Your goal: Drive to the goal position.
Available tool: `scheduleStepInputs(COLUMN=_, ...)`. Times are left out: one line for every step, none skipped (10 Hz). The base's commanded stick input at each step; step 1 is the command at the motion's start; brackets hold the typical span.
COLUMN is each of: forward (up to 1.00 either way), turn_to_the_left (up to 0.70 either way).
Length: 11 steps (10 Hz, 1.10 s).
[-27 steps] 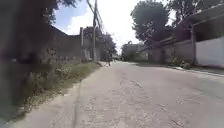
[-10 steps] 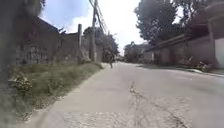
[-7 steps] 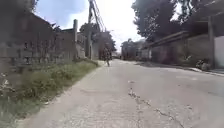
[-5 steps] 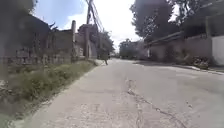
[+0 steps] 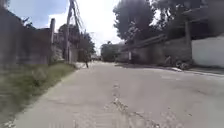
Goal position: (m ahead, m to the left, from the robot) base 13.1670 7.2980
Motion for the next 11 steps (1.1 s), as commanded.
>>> scheduleStepInputs(forward=1.0, turn_to_the_left=0.0)
scheduleStepInputs(forward=1.0, turn_to_the_left=0.0)
scheduleStepInputs(forward=1.0, turn_to_the_left=0.0)
scheduleStepInputs(forward=1.0, turn_to_the_left=0.0)
scheduleStepInputs(forward=1.0, turn_to_the_left=0.0)
scheduleStepInputs(forward=1.0, turn_to_the_left=0.27)
scheduleStepInputs(forward=1.0, turn_to_the_left=0.32)
scheduleStepInputs(forward=1.0, turn_to_the_left=0.35)
scheduleStepInputs(forward=1.0, turn_to_the_left=0.34)
scheduleStepInputs(forward=1.0, turn_to_the_left=0.14)
scheduleStepInputs(forward=1.0, turn_to_the_left=0.04)
